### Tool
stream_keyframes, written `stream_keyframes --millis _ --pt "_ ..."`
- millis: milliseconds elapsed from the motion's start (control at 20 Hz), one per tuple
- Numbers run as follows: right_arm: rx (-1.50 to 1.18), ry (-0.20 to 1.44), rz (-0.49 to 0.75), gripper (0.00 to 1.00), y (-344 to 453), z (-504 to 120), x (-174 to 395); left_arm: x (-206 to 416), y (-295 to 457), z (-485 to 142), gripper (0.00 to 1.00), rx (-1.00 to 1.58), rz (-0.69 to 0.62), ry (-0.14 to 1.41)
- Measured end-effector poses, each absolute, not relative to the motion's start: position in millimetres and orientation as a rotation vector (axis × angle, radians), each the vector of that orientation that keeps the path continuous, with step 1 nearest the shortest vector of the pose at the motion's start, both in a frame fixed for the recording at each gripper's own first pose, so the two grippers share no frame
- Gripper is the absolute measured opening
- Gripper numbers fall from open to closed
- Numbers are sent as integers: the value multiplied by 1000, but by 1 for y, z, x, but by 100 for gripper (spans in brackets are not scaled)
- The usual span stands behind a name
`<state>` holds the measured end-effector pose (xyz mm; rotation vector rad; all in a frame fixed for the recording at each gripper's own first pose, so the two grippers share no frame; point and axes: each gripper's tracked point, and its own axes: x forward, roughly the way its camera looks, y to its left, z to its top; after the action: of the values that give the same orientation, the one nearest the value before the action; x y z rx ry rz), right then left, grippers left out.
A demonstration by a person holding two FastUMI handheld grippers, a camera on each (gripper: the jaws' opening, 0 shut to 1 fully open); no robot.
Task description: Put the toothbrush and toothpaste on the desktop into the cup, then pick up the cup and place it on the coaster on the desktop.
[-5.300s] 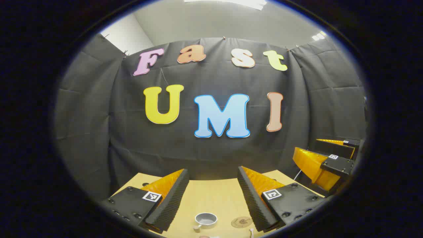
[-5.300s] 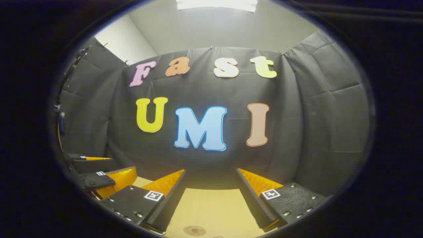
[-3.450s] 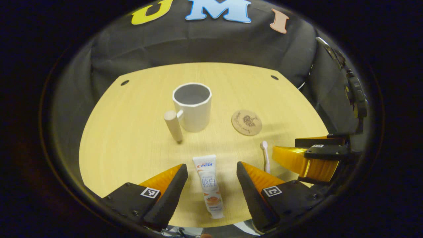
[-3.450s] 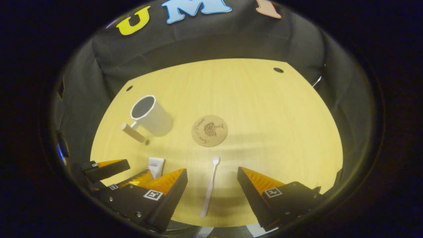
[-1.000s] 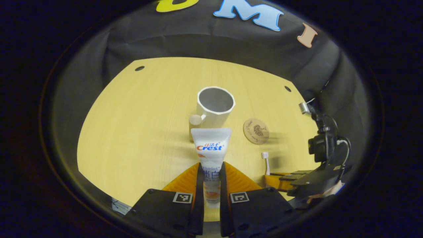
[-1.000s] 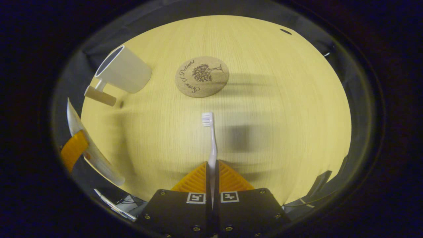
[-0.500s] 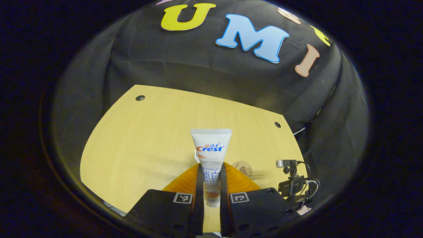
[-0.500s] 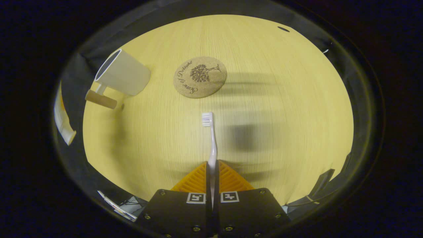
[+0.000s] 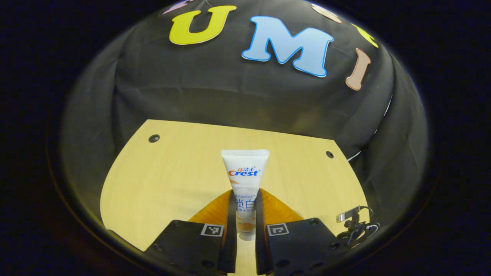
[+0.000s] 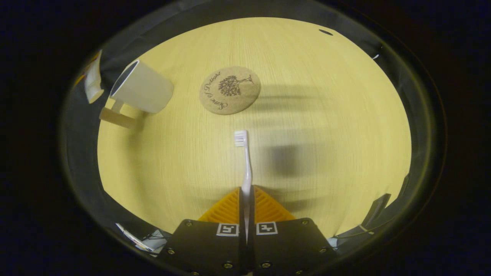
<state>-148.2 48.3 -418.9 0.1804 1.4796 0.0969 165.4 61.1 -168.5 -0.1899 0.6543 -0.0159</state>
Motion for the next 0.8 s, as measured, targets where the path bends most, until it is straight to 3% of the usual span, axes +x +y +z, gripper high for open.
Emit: stream_keyframes --millis 300,800 --pt "205 1475 96 3 47 -419 -149 197 55 -199 27 -132 -46 646" --pt "232 1474 101 3 47 -419 -148 192 49 -248 27 -71 -51 664"
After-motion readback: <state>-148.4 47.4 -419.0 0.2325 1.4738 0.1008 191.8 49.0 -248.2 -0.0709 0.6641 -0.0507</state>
